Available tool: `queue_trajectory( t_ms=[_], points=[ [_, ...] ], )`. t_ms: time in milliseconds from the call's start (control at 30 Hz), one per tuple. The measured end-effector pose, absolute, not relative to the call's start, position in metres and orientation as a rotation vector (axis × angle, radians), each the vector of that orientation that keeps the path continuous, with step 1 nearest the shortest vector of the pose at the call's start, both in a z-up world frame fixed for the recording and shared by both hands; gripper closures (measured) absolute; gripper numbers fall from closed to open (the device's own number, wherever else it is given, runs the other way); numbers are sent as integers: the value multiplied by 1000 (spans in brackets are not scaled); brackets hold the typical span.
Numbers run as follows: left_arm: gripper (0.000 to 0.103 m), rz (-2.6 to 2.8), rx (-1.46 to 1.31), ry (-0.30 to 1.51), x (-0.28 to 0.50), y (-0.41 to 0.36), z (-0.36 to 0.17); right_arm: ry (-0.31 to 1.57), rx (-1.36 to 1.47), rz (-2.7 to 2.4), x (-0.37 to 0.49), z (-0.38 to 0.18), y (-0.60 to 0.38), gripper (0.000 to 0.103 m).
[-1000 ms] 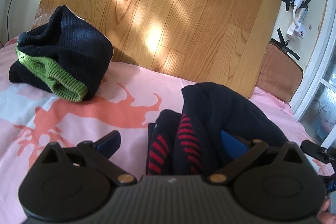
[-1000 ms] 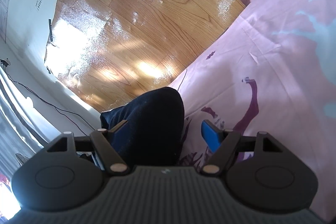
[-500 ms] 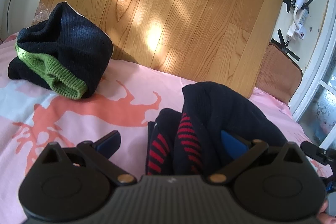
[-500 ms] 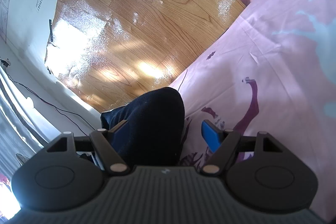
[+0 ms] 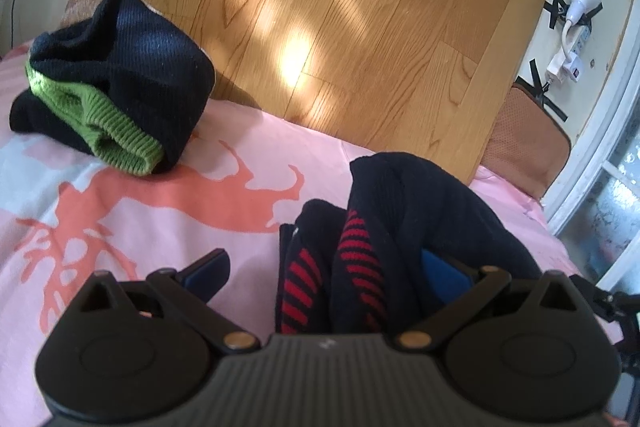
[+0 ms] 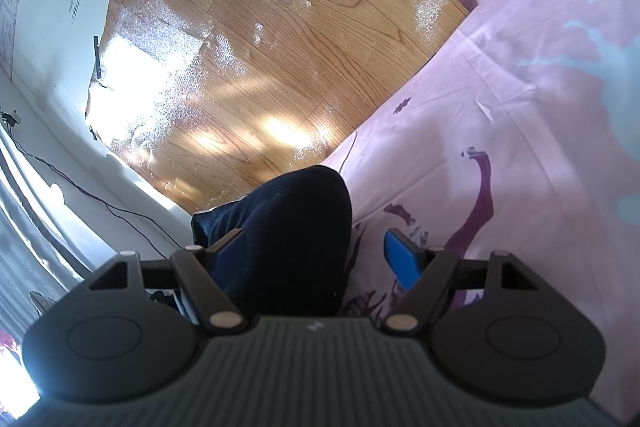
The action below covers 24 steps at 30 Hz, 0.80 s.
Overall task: Fold small clothes
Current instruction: 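Grasp the folded sweater bundle with the left gripper, then lift the folded sweater with the left gripper and carry it beside the other sweater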
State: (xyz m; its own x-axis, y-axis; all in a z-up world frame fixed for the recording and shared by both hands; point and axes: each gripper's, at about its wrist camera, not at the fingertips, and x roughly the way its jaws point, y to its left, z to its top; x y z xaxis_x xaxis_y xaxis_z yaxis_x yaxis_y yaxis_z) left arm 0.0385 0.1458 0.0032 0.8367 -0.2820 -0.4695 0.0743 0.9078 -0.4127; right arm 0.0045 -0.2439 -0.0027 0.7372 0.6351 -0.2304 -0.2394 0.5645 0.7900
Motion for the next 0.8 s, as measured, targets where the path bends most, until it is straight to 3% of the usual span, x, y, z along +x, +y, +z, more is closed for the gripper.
queue_trajectory(
  t_ms=[233,400,633,733,767,800],
  points=[
    [0,-247,-505,513,29,160,8,550,803,557,6,1,-242,22],
    [0,-348,-550,641,37,154,-1,627,702,623,10,9,-223,20],
    [0,-404,-455,668,32,135,0,755,530,725,34,13,-178,20],
    [5,-399,-495,662,33,139,-1,759,529,740,40,12,-169,23],
    [15,-384,-496,659,34,140,-2,761,533,739,42,12,-168,26],
    [18,-378,-497,657,35,140,-2,761,535,737,42,11,-167,28]
  ],
)
